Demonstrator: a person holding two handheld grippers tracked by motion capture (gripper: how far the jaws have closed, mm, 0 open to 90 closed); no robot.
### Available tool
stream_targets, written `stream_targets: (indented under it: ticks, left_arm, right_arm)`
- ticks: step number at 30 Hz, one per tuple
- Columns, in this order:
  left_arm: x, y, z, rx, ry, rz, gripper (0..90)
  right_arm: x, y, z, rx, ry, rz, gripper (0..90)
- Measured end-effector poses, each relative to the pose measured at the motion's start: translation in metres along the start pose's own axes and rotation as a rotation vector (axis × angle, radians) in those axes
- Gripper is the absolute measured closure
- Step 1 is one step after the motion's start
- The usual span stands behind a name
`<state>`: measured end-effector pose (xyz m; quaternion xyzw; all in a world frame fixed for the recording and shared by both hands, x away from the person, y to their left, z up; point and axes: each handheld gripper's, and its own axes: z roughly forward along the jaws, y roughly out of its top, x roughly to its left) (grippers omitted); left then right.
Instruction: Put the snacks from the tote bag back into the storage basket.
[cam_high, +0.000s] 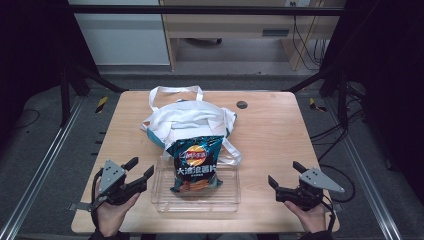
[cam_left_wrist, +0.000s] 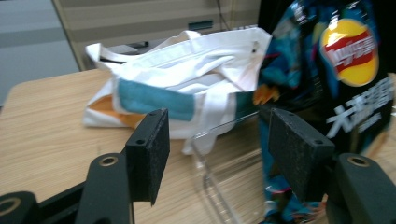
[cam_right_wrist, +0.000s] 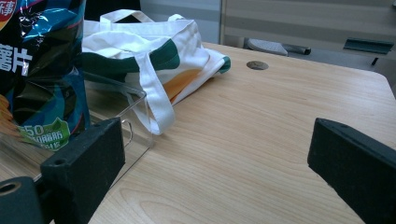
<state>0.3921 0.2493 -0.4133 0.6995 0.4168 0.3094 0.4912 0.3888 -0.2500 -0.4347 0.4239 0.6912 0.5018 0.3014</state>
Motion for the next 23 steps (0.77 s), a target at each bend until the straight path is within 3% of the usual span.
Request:
stream_targets:
  ticks: [5, 10, 15, 23]
  left_arm:
    - [0.012, -0.015, 0.0, 0.028, 0.041, -0.013, 37.4]
    - [0.023, -0.023, 0.0, 0.035, 0.065, -0.056, 37.3]
    - [0.028, -0.026, 0.007, 0.055, 0.075, -0.023, 36.9]
    - [0.034, -0.028, 0.01, 0.051, 0.093, -0.046, 36.8]
  right_arm:
    - [0.0, 0.0, -0.001, -0.002, -0.005, -0.002, 4.2]
    - [-0.001, 0.0, -0.001, -0.003, -0.009, -0.002, 4.2]
    - [0.0, 0.0, 0.0, 0.001, -0.007, -0.003, 4.2]
    - [0.0, 0.0, 0.001, 0.002, -0.005, 0.001, 4.2]
